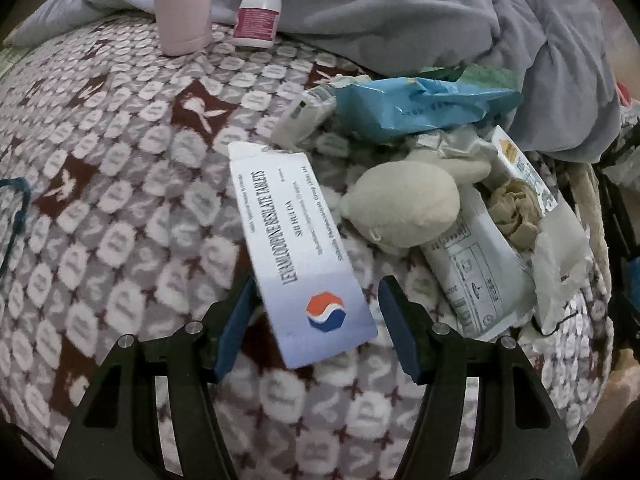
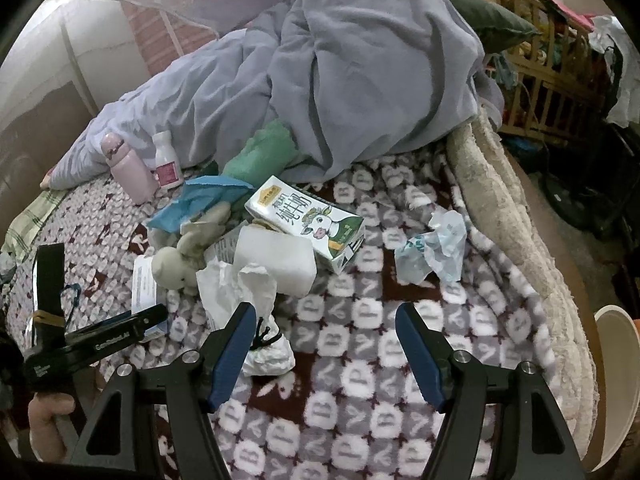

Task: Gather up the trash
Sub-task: 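Grasp the white medicine box with left tool while right tool grasps the white tissue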

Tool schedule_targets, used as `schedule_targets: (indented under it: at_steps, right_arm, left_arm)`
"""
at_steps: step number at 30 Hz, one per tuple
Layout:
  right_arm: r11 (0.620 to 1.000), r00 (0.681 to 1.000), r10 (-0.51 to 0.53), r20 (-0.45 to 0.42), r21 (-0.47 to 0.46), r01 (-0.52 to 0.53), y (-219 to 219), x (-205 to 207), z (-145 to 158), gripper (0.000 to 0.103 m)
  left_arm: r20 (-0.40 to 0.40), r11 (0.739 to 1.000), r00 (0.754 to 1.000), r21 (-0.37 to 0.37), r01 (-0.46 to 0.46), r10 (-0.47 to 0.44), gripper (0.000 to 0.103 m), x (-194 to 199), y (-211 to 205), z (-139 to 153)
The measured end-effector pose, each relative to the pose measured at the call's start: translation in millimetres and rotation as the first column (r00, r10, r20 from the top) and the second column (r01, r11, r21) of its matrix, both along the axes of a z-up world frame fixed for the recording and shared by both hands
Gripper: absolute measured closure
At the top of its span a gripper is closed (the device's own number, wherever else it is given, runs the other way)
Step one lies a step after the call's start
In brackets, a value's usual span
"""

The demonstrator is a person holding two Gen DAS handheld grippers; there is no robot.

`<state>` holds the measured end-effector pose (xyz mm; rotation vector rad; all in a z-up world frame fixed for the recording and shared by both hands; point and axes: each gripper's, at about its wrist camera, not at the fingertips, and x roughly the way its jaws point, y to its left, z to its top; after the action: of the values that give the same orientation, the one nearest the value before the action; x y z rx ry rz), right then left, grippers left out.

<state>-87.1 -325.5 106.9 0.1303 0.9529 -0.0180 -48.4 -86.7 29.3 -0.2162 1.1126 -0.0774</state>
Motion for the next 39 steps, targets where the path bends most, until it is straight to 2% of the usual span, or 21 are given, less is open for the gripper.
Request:
schedule_targets:
  at_steps: [6, 13, 20, 27, 31, 39]
  right_arm:
    - [1.000, 1.000, 0.002, -0.008, -0.007, -0.002, 1, 10, -3, 0.033]
    - [0.999, 1.000, -0.001, -0.012, 0.033, 0.002, -10, 29, -2, 0.033]
    - [0.997, 0.997, 0.071, -0.032, 0.031, -0.070, -5, 42, -5, 0.033]
    - [0.982, 0.995, 0.048, -0.091, 0.189, -0.030, -5, 69, -22, 0.033]
    - [0.950, 0.986, 0.053, -0.157, 0.313, -0.001, -4, 82, -31, 0.033]
    - [0.946, 0.989, 0.056, -0.135, 0.324, -0.009, 7, 84, -24, 0.030]
  left_arm:
    - [-0.001, 1.000, 1.000, -0.016, 0.014, -0.014, 0.041, 8, 2, -4]
    - [0.015, 0.997, 0.998, -0.034, 0.065, -0.064, 0.055, 5, 13, 0]
    - [0.056, 0.998, 0.997, -0.013, 0.061, -0.060, 0.056, -5, 39, 20]
    - [0.077, 0.997, 0.994, -0.008, 0.082, -0.082, 0.056, -9, 34, 30]
    - [0.081, 0.995, 0.992, -0.020, 0.095, -0.093, 0.056, -10, 26, 33]
    - [0.096, 0.994, 0.990, -0.012, 0.109, -0.108, 0.056, -12, 19, 38]
